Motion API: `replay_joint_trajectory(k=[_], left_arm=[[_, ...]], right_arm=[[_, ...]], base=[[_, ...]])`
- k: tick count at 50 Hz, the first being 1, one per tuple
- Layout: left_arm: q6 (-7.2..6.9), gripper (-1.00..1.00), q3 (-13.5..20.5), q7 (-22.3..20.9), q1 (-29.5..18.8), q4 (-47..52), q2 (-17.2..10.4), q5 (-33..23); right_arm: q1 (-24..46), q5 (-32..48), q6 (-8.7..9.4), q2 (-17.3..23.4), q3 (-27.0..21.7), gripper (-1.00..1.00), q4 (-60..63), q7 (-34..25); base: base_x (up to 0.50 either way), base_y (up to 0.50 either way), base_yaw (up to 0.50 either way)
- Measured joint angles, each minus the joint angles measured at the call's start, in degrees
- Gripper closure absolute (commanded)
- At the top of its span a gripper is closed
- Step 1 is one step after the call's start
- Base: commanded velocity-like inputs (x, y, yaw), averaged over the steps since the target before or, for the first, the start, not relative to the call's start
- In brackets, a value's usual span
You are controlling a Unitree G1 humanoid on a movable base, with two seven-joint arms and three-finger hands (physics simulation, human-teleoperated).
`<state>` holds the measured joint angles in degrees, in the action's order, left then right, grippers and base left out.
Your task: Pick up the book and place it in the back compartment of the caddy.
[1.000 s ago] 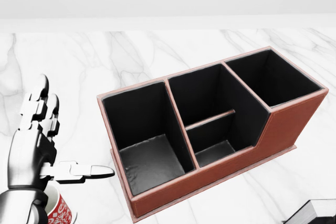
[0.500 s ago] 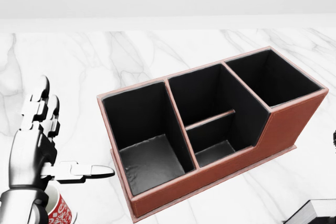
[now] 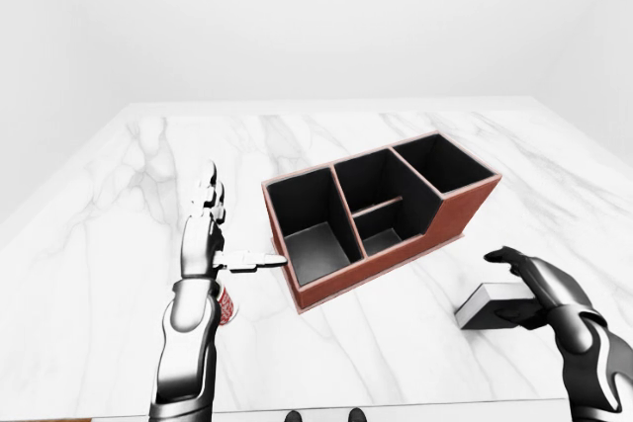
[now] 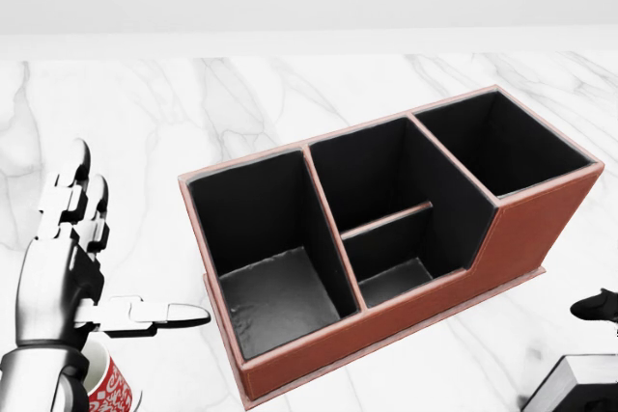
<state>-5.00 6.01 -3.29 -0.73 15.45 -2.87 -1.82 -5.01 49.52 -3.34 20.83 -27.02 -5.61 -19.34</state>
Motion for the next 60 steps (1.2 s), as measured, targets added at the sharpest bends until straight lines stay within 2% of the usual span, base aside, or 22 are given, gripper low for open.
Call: replay_joint_trajectory(k=[5, 11, 23, 30, 45, 60], left_arm=[[0.00, -1.00, 0.0, 0.0, 0.0, 0.0, 0.0, 0.0], [0.00, -1.00, 0.1, 0.0, 0.0, 0.0, 0.0, 0.0], [0.00, -1.00, 0.0, 0.0, 0.0, -0.2, 0.0, -0.1], [0.00, -1.00, 0.0, 0.0, 0.0, -0.1, 0.0, -0.1], [0.00, -1.00, -0.2, 0.1, 0.0, -0.9, 0.0, -0.2], [0.00, -1.00, -0.4, 0.1, 0.0, -1.5, 0.1, -0.4]], right_arm=[[-0.1, 1.5, -0.82, 0.3, -0.6, 1.00, 0.0, 0.6], [-0.4, 1.7, -0.93, 0.0, -0.4, 1.00, -0.3, 0.0], [-0.5, 1.8, 0.12, -0.7, -0.6, 1.00, 1.6, -1.2], [-0.6, 1.6, 1.25, -1.4, -1.3, 1.00, 4.8, -2.7], [0.5, -0.5, 5.07, -2.3, -2.9, 1.00, 14.1, -8.0], [3.8, 0.2, 8.34, -1.8, -1.7, 1.00, 21.6, -13.1]], base=[[0.00, 0.00, 0.00], [0.00, 0.00, 0.00], [0.00, 0.00, 0.00], [0.00, 0.00, 0.00], [0.00, 0.00, 0.00], [0.00, 0.00, 0.00]])
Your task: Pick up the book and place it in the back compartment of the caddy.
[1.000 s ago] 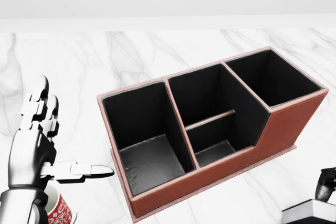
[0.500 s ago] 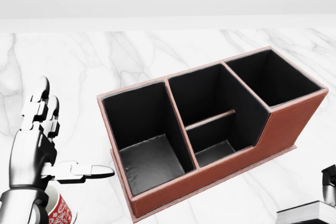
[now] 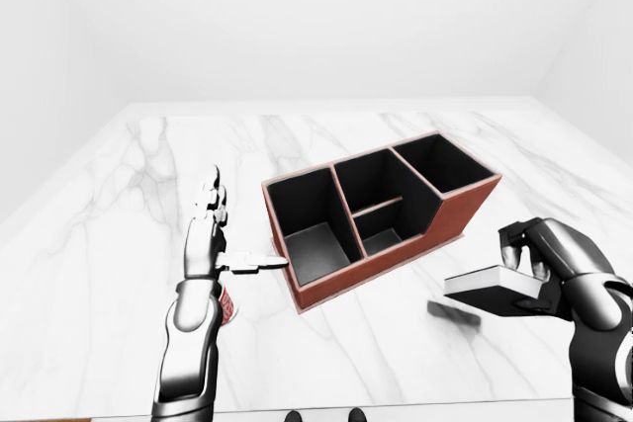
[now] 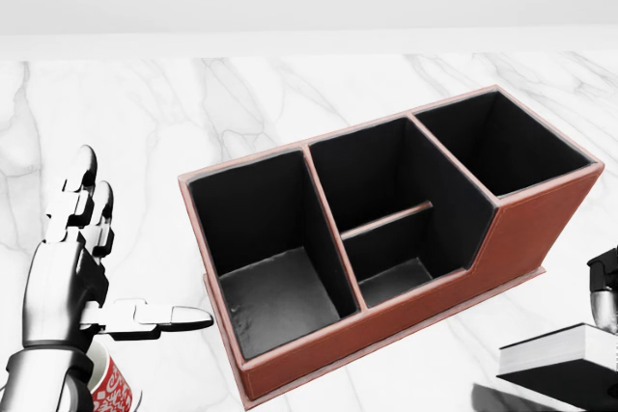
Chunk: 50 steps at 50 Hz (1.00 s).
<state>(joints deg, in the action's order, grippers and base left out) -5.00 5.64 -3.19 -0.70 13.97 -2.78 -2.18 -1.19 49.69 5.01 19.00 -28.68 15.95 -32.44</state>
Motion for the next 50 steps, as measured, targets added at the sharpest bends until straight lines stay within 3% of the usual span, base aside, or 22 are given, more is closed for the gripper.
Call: replay_joint_trajectory(k=[27, 50], left_arm=[[0.00, -1.00, 0.0, -0.1, 0.0, 0.6, 0.0, 0.1], [0.00, -1.00, -0.1, 0.0, 0.0, 0.0, 0.0, 0.0]], right_arm=[[8.9, 4.4, 0.00, -0.7, 9.1, 1.00, 8.3, -7.5], [15.0, 7.1, 0.00, -1.0, 14.1, 1.00, 10.5, -7.6]], base=[[0.00, 0.00, 0.00], [0.00, 0.00, 0.00]])
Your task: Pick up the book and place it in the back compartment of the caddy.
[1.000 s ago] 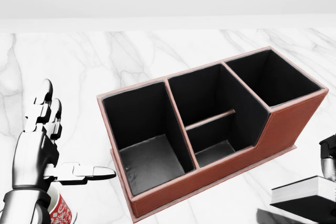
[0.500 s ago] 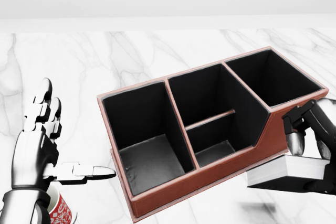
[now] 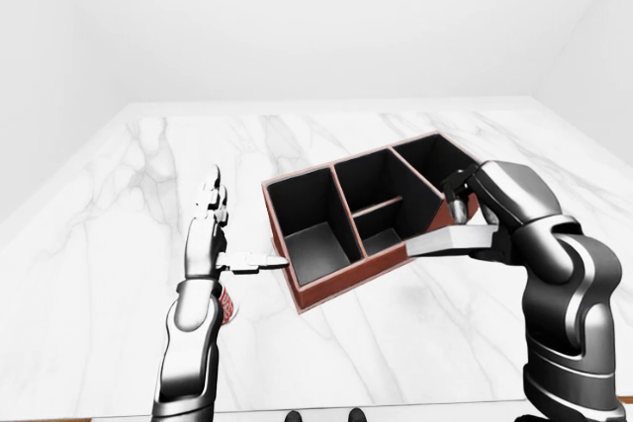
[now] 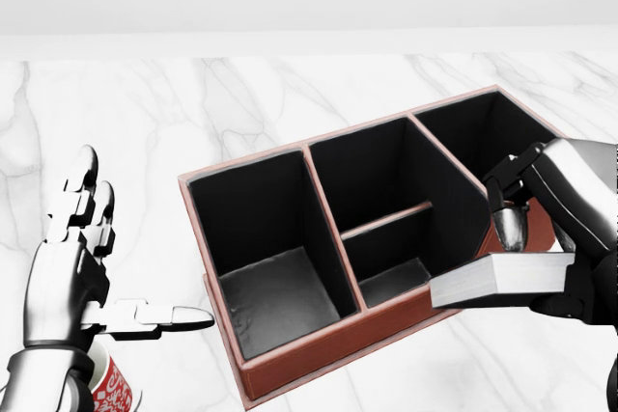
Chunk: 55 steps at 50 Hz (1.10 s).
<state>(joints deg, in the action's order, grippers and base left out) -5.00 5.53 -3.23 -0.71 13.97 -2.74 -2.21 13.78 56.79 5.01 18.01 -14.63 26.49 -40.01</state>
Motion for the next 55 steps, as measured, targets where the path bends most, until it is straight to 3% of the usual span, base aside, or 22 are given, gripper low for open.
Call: replay_joint_trajectory(k=[55], left_arm=[[0.00, -1.00, -0.1, 0.1, -0.1, -0.5, 0.0, -0.1]], right_arm=[[4.2, 4.6, 0.00, -3.2, 5.6, 1.00, 0.0, 0.0]], base=[[0.00, 0.00, 0.00]])
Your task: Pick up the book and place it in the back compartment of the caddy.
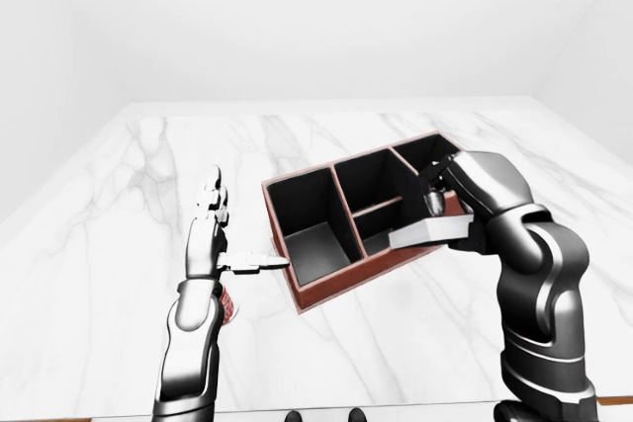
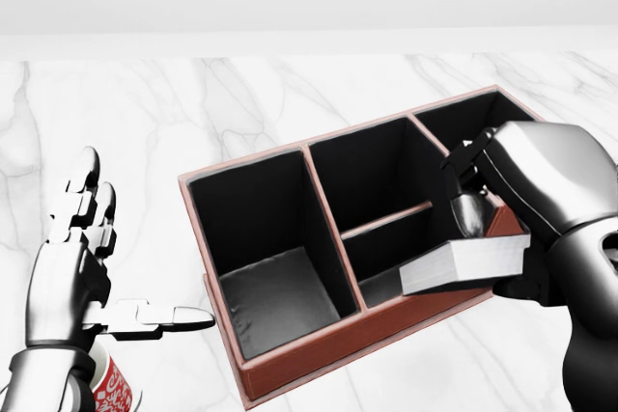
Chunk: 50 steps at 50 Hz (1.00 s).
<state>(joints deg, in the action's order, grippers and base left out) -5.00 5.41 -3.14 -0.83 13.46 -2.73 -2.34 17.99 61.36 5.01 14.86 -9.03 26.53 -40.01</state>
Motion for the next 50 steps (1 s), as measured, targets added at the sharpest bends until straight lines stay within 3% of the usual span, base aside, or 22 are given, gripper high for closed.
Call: replay_joint_trajectory(k=[50], left_arm=[[0.00, -1.00, 0.1, 0.0, -0.2, -0.3, -0.1, 0.0]], right_arm=[[3.2, 3.9, 0.00, -3.8, 4.4, 1.00, -2.1, 0.0]], base=[[0.00, 0.00, 0.00]])
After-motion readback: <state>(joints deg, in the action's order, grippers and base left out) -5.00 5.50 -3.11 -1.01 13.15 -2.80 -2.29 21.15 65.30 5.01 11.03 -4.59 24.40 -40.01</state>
